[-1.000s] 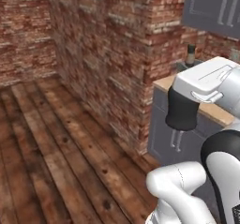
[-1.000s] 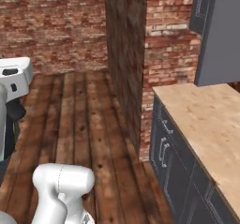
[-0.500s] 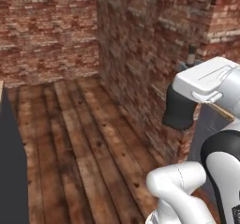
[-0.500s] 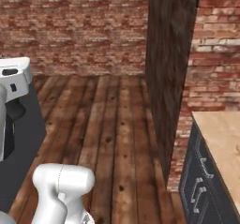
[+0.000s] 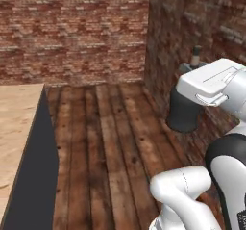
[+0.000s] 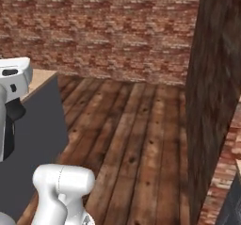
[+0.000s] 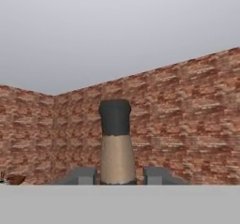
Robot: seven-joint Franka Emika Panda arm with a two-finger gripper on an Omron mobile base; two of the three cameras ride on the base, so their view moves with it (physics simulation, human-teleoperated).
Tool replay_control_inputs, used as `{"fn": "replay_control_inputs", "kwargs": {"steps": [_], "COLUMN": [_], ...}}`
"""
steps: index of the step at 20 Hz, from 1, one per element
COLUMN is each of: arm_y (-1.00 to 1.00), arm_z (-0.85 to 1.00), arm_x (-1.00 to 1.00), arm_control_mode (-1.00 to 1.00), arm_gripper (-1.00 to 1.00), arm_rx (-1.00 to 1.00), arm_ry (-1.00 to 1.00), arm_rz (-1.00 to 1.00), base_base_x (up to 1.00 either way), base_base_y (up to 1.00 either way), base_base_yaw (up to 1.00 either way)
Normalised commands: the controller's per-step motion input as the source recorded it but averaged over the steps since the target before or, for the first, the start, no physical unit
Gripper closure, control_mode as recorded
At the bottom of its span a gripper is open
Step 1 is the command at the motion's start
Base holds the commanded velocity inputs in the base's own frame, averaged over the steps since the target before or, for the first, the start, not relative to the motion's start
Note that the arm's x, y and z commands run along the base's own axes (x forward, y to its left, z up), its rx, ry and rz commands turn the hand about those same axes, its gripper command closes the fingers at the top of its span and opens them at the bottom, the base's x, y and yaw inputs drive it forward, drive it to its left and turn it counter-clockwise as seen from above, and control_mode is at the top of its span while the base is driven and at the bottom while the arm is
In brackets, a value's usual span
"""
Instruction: There is a bowl on the dining counter. Grab a lemon wedge from the fridge and place it in the bowl. Then get the liquor bottle and glass cup from the cabinet and place them next to the bowl.
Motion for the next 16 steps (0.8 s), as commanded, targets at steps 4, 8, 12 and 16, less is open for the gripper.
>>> {"fn": "replay_control_inputs", "kwargs": {"steps": [4,8,12,16], "arm_y": [0.0,0.0,0.0,0.0], "arm_z": [0.0,0.0,0.0,0.0], "arm_x": [0.0,0.0,0.0,0.0], "arm_control_mode": [1.0,1.0,1.0,1.0], "arm_gripper": [1.0,1.0,1.0,1.0], "arm_rx": [0.0,0.0,0.0,0.0], "arm_ry": [0.0,0.0,0.0,0.0], "arm_rz": [0.0,0.0,0.0,0.0], "base_base_x": [0.87,0.91,0.93,0.92], "base_base_y": [0.01,0.0,0.0,0.0], "base_base_yaw": [0.42,0.42,0.42,0.43]}}
